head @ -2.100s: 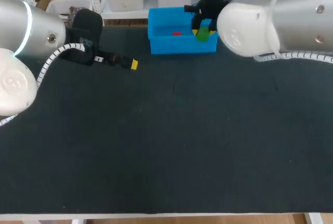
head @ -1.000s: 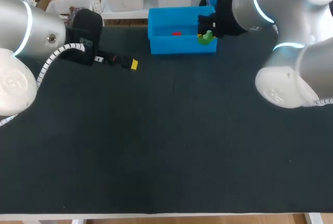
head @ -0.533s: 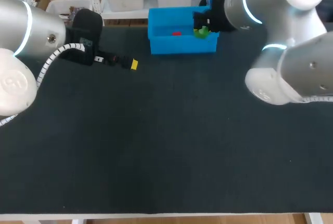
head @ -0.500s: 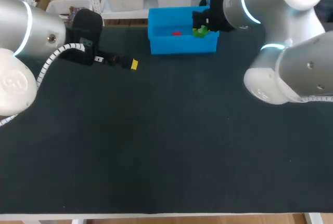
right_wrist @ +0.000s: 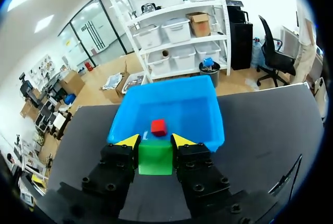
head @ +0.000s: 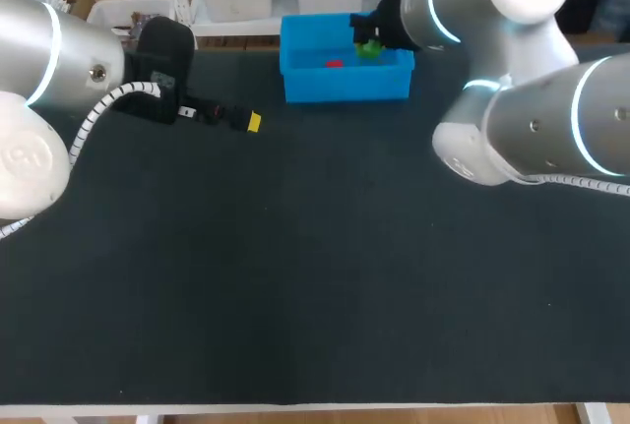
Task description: Use the left arm to pick the red cube and place it into the blue plastic box first, then use the right arm to grasp the green cube and put it into the same blue plastic box after the first action is fully finished.
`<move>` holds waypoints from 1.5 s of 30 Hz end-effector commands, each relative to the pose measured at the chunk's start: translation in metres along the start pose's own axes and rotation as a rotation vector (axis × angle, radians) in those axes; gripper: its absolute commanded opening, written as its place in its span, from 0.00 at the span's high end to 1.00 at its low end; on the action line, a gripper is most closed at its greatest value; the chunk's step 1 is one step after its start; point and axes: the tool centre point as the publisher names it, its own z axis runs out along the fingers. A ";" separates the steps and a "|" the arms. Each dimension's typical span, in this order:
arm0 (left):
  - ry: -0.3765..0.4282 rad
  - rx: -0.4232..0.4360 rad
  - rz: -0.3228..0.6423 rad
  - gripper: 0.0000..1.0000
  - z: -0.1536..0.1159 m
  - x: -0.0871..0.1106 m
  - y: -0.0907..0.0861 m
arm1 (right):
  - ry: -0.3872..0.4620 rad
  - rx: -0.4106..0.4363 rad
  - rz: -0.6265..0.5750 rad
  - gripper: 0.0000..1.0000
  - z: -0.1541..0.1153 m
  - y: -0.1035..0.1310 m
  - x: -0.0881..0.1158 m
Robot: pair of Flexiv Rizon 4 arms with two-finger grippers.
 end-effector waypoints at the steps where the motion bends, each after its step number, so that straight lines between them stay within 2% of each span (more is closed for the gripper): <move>1: -0.005 0.008 0.003 0.00 -0.001 0.001 0.002 | 0.005 0.002 0.005 1.00 0.022 -0.004 -0.010; 20: -0.005 0.008 0.003 0.00 -0.001 0.001 0.002 | 0.032 0.045 0.012 1.00 0.065 -0.024 -0.026; 32: -0.005 0.008 0.003 0.00 -0.001 0.001 0.002 | 0.077 0.076 0.002 1.00 0.084 -0.039 -0.019; 41: -0.005 0.008 0.003 0.00 -0.001 0.001 0.002 | 0.108 0.097 -0.013 1.00 0.086 -0.041 -0.012; 43: -0.005 0.008 0.003 0.00 -0.001 0.001 0.002 | 0.112 0.103 -0.014 0.52 0.087 -0.042 -0.012; 44: -0.005 0.008 0.003 0.00 -0.001 0.001 0.002 | 0.114 0.103 -0.015 0.00 0.087 -0.042 -0.012; 45: -0.005 0.008 0.003 0.00 -0.001 0.001 0.002 | 0.115 0.103 -0.015 0.00 0.087 -0.042 -0.012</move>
